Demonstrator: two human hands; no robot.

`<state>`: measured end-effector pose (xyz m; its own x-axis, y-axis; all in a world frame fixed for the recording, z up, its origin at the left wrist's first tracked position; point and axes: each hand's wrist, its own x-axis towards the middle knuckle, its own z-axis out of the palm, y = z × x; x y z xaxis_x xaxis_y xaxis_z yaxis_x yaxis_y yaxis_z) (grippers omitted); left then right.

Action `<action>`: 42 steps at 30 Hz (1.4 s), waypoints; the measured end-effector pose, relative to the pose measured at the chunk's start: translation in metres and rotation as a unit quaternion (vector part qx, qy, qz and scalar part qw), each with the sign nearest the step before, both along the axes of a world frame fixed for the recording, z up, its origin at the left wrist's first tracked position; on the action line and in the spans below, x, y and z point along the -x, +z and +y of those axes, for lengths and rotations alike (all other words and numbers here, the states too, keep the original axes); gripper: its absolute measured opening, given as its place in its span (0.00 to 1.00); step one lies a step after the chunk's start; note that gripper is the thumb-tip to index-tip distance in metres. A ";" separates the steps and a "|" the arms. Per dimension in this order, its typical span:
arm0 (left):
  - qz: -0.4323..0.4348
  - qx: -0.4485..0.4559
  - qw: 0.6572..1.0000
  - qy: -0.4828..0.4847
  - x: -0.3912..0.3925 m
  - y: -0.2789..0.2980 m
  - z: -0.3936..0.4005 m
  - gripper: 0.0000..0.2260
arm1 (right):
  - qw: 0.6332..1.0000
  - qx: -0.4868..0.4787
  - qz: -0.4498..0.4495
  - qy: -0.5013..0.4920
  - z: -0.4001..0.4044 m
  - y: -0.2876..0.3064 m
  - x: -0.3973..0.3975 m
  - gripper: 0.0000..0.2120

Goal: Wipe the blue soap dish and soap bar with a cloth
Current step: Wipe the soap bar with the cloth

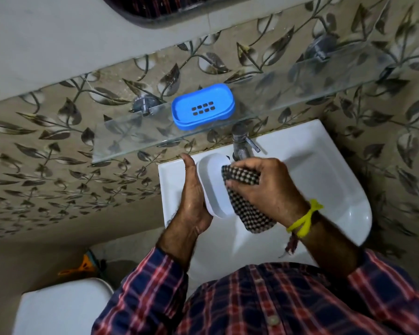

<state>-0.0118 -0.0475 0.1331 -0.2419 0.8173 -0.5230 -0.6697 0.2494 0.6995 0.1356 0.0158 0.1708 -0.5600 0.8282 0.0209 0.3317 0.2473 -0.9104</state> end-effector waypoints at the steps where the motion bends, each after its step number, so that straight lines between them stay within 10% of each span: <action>1: -0.004 -0.003 1.000 -0.004 -0.003 -0.001 0.001 0.45 | 0.997 -0.050 -0.012 -0.057 -0.001 0.002 0.004 0.10; 12: -0.097 -0.014 0.994 -0.043 -0.018 -0.016 -0.004 0.35 | 0.951 -0.257 -0.133 0.108 -0.028 0.002 0.009 0.15; 42: -0.005 0.032 0.999 0.016 -0.005 -0.004 0.010 0.29 | 0.909 -0.273 -0.261 0.174 -0.033 0.009 0.005 0.16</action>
<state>-0.0065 -0.0374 0.1294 -0.2618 0.7740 -0.5765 -0.6855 0.2714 0.6756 0.1307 -0.0174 0.1800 -0.8377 0.5452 0.0311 0.4992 0.7876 -0.3612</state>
